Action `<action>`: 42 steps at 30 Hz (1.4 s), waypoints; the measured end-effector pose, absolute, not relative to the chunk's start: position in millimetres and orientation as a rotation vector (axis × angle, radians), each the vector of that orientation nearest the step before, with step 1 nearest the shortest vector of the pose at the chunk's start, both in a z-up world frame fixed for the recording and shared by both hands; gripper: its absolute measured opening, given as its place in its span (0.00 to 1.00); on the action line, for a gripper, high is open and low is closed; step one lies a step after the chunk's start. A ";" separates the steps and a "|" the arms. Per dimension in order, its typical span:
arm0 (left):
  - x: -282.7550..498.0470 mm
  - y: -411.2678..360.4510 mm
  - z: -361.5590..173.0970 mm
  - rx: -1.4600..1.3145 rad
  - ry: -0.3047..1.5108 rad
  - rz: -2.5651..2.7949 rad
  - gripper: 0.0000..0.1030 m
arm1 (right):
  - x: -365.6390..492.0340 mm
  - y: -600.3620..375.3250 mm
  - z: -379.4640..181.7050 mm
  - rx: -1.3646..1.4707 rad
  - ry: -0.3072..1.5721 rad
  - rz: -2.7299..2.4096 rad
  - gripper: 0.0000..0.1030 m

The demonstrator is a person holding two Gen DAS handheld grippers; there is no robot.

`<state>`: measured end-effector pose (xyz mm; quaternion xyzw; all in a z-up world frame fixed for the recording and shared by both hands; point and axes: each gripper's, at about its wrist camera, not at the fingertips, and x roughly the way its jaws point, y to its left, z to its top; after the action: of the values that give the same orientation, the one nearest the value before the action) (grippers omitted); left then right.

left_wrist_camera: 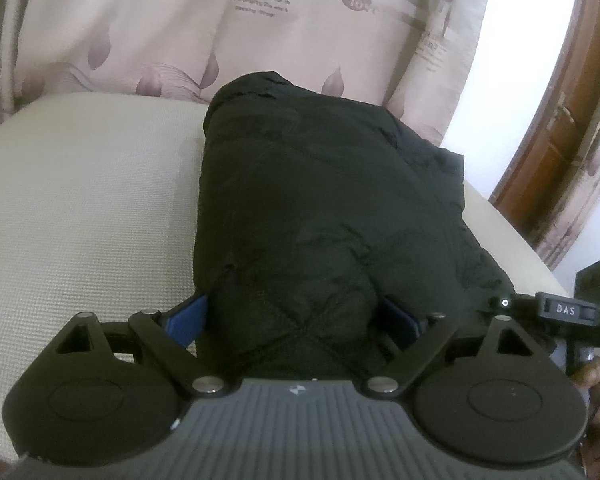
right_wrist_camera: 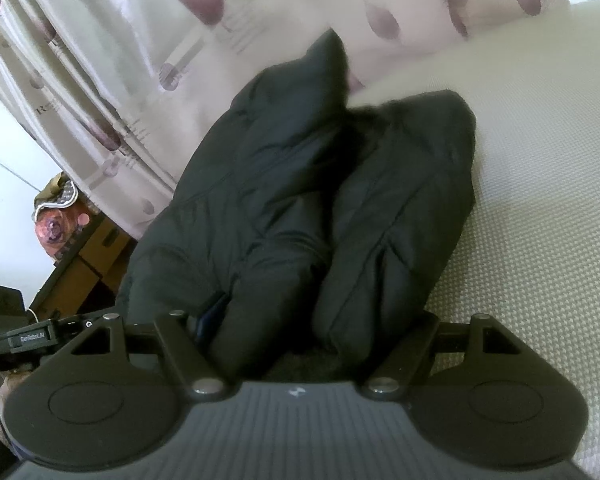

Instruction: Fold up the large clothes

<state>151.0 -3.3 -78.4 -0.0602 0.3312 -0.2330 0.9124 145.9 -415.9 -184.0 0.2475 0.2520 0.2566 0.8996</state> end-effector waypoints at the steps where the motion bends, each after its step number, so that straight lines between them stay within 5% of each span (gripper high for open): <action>1: 149.1 -3.8 -77.8 -0.117 0.675 -0.471 0.91 | 144.7 -415.5 -184.3 0.511 0.519 0.525 0.73; 6: 136.3 -6.3 -71.0 -0.074 0.618 -0.407 1.00 | 132.3 -407.8 -181.1 0.480 0.487 0.473 0.76; 14: 120.3 -7.5 -57.8 0.014 0.552 -0.286 1.00 | 95.1 -394.0 -168.6 0.391 0.393 0.351 0.78; 26: 64.6 -32.1 -12.3 0.123 0.277 -0.091 1.00 | 6.9 -358.6 -128.0 0.174 0.102 0.185 0.99; 42: 41.7 -48.3 -3.1 0.140 0.253 -0.111 1.00 | -14.4 -342.1 -118.9 0.181 0.086 0.203 1.00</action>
<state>41.7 -48.3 -3.1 0.0698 0.1259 -0.0553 0.9880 -14.4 -342.1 -118.9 0.0901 0.0431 0.1012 0.9898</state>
